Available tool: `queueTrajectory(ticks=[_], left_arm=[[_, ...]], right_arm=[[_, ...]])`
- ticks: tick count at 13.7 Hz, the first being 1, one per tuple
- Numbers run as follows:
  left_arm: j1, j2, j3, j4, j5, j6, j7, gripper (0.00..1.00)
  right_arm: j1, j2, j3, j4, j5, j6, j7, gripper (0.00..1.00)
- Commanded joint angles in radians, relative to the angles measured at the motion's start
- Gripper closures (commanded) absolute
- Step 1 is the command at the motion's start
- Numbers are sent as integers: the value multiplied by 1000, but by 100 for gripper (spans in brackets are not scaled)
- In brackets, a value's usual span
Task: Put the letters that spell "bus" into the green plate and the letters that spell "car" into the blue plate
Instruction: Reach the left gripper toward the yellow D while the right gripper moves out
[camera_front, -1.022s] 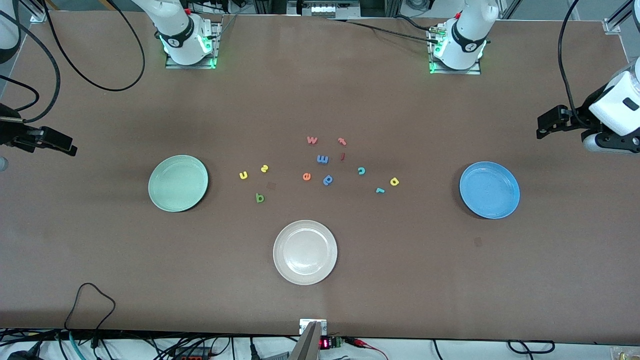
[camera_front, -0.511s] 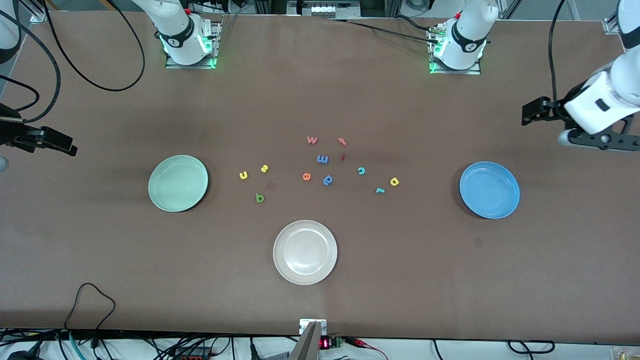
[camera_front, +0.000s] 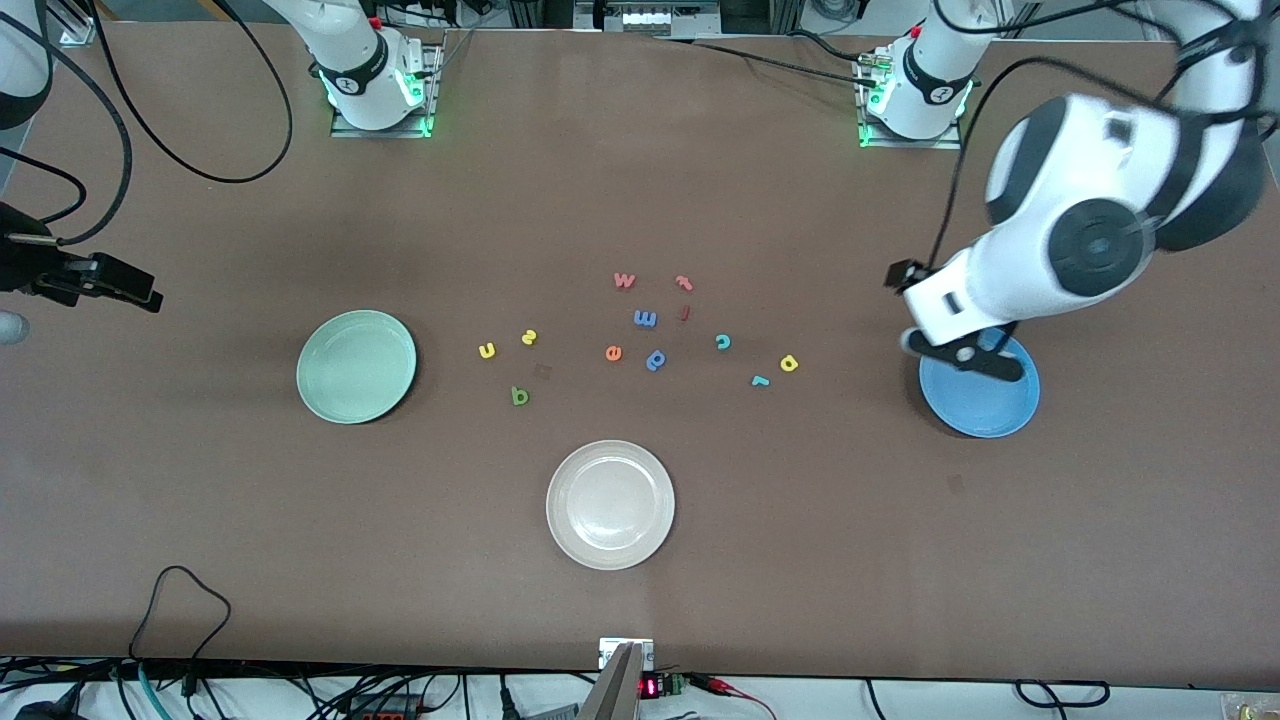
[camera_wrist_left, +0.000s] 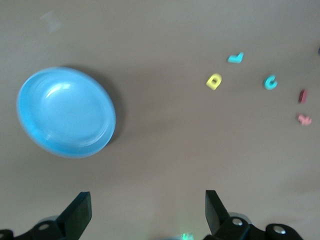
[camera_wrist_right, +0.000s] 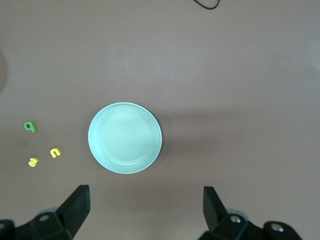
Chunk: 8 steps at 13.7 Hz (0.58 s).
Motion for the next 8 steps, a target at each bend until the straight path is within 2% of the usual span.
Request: queueTrajectory(ticks=[1,3,5,8], left_arm=[[-77,85,6,26,-9,119,-22,0],[-144,150,6,27,-12,224,-30,0],[-181,184,8,-14,-12,294,-73,0],[-183,149,6,-247,-3,568,-39,0]], right_arm=[[10,41,9,3,6,45,16,0],[32,78,9,1,5,61,3,0],[99,125,9,1,-4,62,15,0],[160,251,10,1,17,139,16,0]])
